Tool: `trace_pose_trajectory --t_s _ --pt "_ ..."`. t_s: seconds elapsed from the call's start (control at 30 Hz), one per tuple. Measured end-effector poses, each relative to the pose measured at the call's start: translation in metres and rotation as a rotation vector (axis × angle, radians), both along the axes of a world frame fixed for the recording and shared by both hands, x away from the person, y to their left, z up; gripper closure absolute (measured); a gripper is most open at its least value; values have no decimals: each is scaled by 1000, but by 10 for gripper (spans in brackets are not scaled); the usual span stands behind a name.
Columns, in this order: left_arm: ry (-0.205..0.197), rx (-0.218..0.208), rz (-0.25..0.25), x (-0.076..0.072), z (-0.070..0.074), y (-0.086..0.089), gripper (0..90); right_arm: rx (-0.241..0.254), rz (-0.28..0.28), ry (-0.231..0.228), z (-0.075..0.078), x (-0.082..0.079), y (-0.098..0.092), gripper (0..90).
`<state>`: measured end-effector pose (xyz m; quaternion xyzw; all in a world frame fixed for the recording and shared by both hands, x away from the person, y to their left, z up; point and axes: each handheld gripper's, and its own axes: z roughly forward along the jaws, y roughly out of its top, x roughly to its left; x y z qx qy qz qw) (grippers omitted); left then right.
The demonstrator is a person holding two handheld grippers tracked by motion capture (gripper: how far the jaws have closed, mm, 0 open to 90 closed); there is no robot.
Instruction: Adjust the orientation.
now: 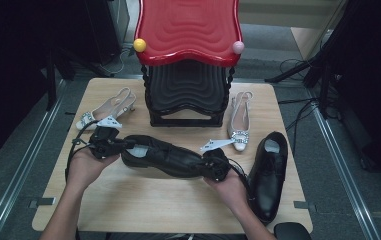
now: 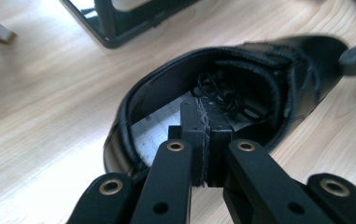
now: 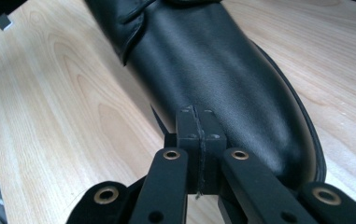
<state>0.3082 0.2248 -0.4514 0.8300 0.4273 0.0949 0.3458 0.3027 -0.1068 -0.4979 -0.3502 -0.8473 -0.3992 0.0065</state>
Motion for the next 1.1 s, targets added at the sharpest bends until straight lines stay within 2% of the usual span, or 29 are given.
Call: trace_pose_trajectory --t_s 0.07,0.17,0.33,0.43,0.5,0.63,0.77,0.87,0.93,1.1 --pt "27 33 -17 -1 -9 -11 900 -12 -6 -7 1 4 0 900" --pt "37 50 -49 -5 -13 -20 900 -9 -20 -7 1 9 -1 900" --pt "55 39 -87 -9 -16 -31 900 -3 -30 -12 0 15 -2 900" --pt "51 43 -102 -12 -14 -37 900 -7 -31 -14 0 18 -1 900" --pt "61 31 -109 -14 -14 -39 900 -10 -43 -21 0 21 -1 900" --pt "64 37 -132 -20 -11 -47 900 -10 -71 -35 0 28 -1 900" --pt "62 30 -123 -26 -10 -54 900 -23 -80 -50 -1 33 -1 900" --pt "111 -1 -120 -26 -12 -54 900 -24 -79 -49 0 36 0 900" --pt "111 3 -119 -29 -12 -57 900 -24 -85 -64 0 37 1 900" --pt "134 13 -102 -32 -9 -61 900 -23 -95 -66 0 40 2 900"
